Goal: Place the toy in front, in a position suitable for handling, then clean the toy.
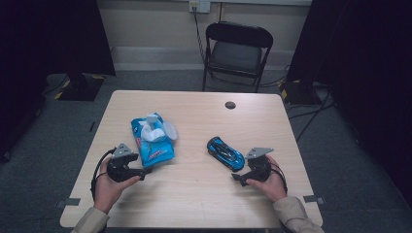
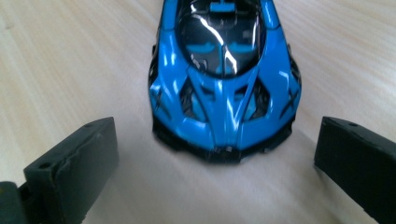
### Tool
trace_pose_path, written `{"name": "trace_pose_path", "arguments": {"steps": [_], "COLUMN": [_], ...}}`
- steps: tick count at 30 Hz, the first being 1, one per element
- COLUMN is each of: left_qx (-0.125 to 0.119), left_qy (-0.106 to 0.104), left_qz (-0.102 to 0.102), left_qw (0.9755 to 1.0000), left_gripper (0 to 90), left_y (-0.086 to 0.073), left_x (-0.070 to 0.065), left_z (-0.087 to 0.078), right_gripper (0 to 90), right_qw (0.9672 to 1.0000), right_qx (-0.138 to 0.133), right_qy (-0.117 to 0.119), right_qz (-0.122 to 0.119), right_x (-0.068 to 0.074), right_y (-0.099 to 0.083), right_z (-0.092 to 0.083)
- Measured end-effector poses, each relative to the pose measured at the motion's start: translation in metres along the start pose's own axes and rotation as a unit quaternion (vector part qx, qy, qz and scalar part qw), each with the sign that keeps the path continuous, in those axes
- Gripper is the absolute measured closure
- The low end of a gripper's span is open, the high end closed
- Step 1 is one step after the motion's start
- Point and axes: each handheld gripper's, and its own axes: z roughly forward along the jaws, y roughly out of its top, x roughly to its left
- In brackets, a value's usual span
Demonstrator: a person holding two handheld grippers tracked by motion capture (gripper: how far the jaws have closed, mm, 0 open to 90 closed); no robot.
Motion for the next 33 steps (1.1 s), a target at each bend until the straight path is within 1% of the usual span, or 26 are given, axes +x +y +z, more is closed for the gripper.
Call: {"name": "trace_pose_path", "arguments": {"steps": [2, 6, 7, 8, 9, 10, 11, 12, 13, 14, 15, 16, 18, 27, 31, 33], "left_qx": [-0.003, -0.003, -0.005, -0.004, -0.004, -0.006, -0.006, -0.008, -0.008, -0.007, -0.007, -0.006, -0.004, -0.002, -0.001, -0.005], "left_qy": [-0.001, 0.001, 0.000, 0.001, 0.001, 0.002, 0.002, 0.001, 0.001, 0.000, 0.000, -0.001, -0.001, -0.006, -0.009, -0.015], "left_qz": [-0.005, -0.005, -0.009, -0.008, -0.008, -0.010, -0.010, -0.011, -0.011, -0.011, -0.011, -0.012, -0.010, -0.013, -0.010, -0.014], "left_qw": [1.0000, 1.0000, 0.9999, 1.0000, 1.0000, 0.9999, 0.9999, 0.9999, 0.9999, 0.9999, 0.9999, 0.9999, 0.9999, 0.9999, 0.9999, 0.9998], "left_gripper": [18.4, 18.4, 18.4, 18.4, 18.4, 18.4, 18.4, 18.4, 18.4, 18.4, 18.4, 18.5, 18.4, 18.3, 18.0, 17.9], "left_y": [-0.001, -0.003, -0.003, -0.003, -0.003, -0.004, -0.004, -0.003, -0.003, -0.003, -0.003, -0.003, -0.002, 0.000, 0.004, 0.009], "left_x": [0.001, 0.003, 0.003, 0.004, 0.004, 0.004, 0.004, 0.003, 0.003, 0.002, 0.002, 0.002, 0.001, -0.001, -0.002, -0.002], "left_z": [-0.001, -0.003, -0.004, -0.006, -0.006, -0.007, -0.007, -0.007, -0.007, -0.007, -0.007, -0.007, -0.007, -0.006, -0.006, -0.009], "right_gripper": [0.0, 0.5, 1.6, 5.7, 5.7, 12.7, 12.7, 16.0, 16.0, 21.5, 21.5, 25.1, 25.2, 25.3, 25.3, 25.3], "right_qw": [1.0000, 0.9999, 0.9998, 0.9999, 0.9999, 0.9998, 0.9998, 0.9998, 0.9998, 0.9997, 0.9997, 0.9996, 0.9996, 0.9996, 0.9996, 0.9996], "right_qx": [0.000, -0.002, -0.003, -0.008, -0.008, -0.015, -0.015, -0.021, -0.021, -0.025, -0.025, -0.029, -0.029, -0.029, -0.030, -0.029], "right_qy": [-0.005, -0.010, -0.012, -0.011, -0.011, -0.006, -0.006, -0.005, -0.005, -0.001, -0.001, 0.003, 0.000, 0.000, -0.001, -0.001], "right_qz": [0.005, 0.010, 0.013, 0.011, 0.011, 0.007, 0.007, 0.004, 0.004, 0.003, 0.003, -0.001, 0.001, 0.001, 0.001, 0.001], "right_x": [-0.002, -0.004, -0.004, -0.004, -0.004, -0.004, -0.004, -0.004, -0.004, -0.004, -0.004, -0.003, -0.002, -0.002, -0.002, -0.002], "right_y": [0.004, 0.008, 0.009, 0.010, 0.010, 0.011, 0.011, 0.011, 0.011, 0.012, 0.012, 0.012, 0.012, 0.011, 0.011, 0.011], "right_z": [0.004, 0.008, 0.009, 0.010, 0.010, 0.010, 0.010, 0.010, 0.010, 0.009, 0.009, 0.009, 0.009, 0.009, 0.008, 0.008]}}
